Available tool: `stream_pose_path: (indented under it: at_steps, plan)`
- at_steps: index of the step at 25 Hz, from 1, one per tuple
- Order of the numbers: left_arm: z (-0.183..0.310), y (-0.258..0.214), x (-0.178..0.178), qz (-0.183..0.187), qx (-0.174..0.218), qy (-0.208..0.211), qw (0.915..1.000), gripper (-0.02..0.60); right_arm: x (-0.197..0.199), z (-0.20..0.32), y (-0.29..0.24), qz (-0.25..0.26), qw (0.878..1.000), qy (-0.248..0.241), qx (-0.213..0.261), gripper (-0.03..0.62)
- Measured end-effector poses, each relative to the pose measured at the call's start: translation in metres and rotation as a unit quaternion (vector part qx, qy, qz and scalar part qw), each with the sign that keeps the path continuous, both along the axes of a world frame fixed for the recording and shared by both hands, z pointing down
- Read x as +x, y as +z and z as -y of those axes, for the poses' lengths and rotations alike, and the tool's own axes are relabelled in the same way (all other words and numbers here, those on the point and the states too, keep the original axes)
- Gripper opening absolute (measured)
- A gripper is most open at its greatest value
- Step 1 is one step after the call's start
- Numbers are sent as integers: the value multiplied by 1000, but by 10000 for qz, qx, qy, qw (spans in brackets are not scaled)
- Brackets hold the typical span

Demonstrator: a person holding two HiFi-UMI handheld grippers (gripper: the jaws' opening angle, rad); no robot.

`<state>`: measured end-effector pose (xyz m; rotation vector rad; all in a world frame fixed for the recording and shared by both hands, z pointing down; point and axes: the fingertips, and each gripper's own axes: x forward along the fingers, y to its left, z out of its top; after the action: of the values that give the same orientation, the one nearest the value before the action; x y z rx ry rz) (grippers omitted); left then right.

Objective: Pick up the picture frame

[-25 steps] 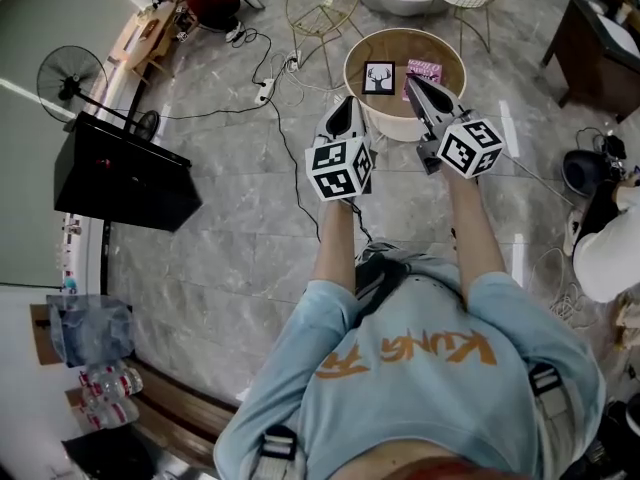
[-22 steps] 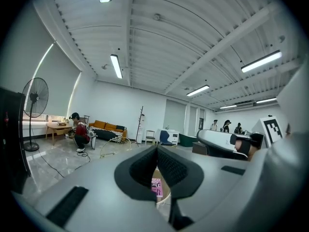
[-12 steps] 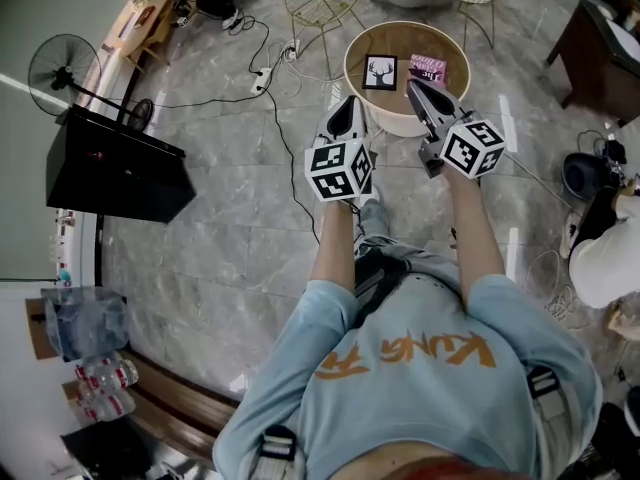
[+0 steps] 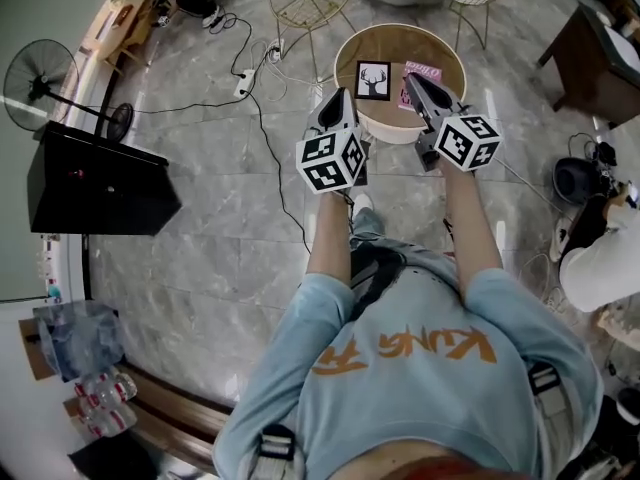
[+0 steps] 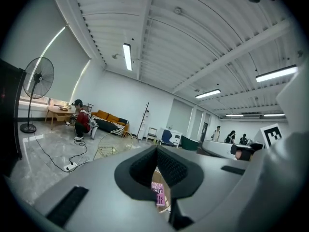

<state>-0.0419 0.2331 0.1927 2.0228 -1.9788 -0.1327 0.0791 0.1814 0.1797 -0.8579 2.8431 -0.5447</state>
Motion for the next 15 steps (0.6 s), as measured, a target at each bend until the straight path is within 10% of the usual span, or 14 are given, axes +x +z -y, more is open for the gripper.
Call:
stream_pose_path:
  at_steps: [10, 15]
  plan:
    - [116, 4, -51, 142, -117, 429, 9989, 18, -31, 123, -4, 157, 9971, 742, -71, -3]
    - [165, 11, -87, 55, -114, 343, 9993, 18, -66, 167, -1, -697, 9916, 1016, 399, -3]
